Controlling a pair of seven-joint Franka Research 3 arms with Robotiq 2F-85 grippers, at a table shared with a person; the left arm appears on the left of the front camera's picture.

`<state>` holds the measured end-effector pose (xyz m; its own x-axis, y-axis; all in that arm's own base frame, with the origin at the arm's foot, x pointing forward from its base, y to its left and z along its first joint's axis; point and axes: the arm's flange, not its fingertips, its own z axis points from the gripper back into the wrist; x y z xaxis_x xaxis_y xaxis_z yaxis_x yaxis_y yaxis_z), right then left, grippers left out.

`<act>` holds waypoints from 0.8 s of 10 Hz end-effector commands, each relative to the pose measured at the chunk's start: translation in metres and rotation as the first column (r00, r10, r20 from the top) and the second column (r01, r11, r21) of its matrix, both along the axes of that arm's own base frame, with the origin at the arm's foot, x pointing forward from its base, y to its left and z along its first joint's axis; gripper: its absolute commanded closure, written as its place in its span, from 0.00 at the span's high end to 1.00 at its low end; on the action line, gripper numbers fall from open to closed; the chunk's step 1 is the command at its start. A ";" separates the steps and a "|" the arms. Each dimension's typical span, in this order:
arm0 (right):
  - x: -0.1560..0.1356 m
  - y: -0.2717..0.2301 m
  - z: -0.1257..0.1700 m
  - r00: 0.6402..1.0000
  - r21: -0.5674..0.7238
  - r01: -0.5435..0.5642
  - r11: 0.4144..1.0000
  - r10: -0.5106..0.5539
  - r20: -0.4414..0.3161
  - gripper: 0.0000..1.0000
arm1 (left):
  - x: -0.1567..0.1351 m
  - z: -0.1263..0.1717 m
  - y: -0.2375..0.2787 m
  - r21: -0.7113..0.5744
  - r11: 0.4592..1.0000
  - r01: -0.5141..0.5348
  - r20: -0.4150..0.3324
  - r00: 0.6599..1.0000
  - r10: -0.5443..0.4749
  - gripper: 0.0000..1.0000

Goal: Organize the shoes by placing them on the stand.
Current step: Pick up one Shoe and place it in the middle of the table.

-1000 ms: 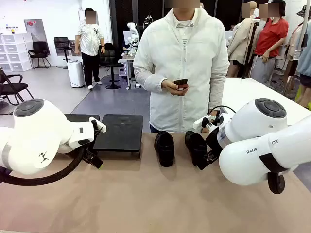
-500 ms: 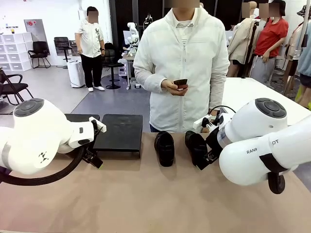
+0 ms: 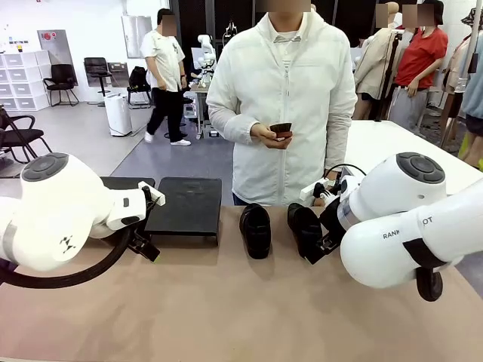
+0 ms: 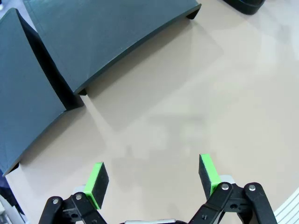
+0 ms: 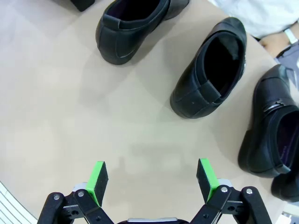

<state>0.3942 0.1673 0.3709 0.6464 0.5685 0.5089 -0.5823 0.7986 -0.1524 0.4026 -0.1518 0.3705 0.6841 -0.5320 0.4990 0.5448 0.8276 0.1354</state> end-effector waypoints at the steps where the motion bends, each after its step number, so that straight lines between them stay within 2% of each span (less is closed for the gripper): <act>1: 0.000 0.000 0.000 1.000 0.000 0.000 1.000 0.000 0.000 1.00 | 0.000 0.000 0.000 0.000 1.000 0.000 0.000 1.000 0.000 1.00; 5: 0.000 0.000 0.000 1.000 0.000 0.000 1.000 0.000 0.000 1.00 | 0.000 0.000 0.000 0.000 1.000 0.000 0.000 1.000 0.000 1.00; 6: -0.006 0.000 0.006 0.994 -0.021 0.010 1.000 -0.013 -0.104 1.00 | 0.000 0.000 0.000 0.000 1.000 0.000 0.000 1.000 0.000 1.00; 7: -0.022 -0.003 0.019 0.984 -0.042 -0.005 0.999 -0.002 -0.178 1.00 | -0.017 0.014 -0.007 -0.011 1.000 -0.009 -0.089 0.996 0.008 1.00; 8: -0.039 -0.007 0.036 0.982 -0.100 0.022 0.995 -0.040 -0.185 1.00 | -0.033 0.031 -0.006 -0.033 0.999 -0.011 -0.188 0.982 0.005 1.00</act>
<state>0.3777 0.1633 0.3753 0.7163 0.5918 0.3697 -0.5974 0.7939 -0.1134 0.3901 -0.1608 0.3762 0.7281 -0.5289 0.4360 0.5532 0.8290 0.0819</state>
